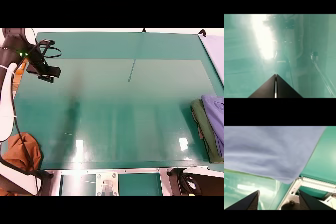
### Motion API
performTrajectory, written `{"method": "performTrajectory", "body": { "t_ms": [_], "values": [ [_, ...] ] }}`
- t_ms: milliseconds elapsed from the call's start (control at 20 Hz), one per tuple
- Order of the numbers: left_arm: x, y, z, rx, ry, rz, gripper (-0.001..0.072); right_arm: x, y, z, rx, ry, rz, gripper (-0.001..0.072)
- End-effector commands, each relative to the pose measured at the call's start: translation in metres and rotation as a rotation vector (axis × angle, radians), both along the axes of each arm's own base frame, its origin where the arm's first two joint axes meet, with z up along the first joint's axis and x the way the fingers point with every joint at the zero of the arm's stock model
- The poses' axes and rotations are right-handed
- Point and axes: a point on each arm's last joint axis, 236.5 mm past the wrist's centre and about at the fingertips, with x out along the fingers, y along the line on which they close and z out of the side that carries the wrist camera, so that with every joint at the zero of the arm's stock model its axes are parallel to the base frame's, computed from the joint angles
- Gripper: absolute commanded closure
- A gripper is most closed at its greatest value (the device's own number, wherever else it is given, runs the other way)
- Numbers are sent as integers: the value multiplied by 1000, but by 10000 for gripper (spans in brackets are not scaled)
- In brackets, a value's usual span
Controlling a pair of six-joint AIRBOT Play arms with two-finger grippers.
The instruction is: Fold the shirts.
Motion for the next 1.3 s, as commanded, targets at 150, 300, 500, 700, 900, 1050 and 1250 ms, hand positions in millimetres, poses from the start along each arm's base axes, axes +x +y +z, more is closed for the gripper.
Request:
{"method": "performTrajectory", "body": {
  "t_ms": [150,300,500,700,900,1050,1250],
  "values": [
    [0,-9,3,-42,-8,16,680,154,25,35,-80,-468,257,662],
    [-8,-28,21,-121,-21,20,680,220,78,61,-174,-614,504,698],
    [-58,-46,41,-215,-29,18,681,214,186,41,-140,-656,768,698],
    [-137,-62,16,-321,-18,58,680,160,281,-15,-57,-644,914,697],
    [-191,-62,-25,-336,54,86,680,132,330,-42,30,-617,1041,697],
    [-198,-62,-35,-333,80,93,679,125,343,-46,54,-607,1094,697],
    [-193,-62,-35,-335,58,96,679,125,343,-46,54,-607,1093,697]
  ]
}}
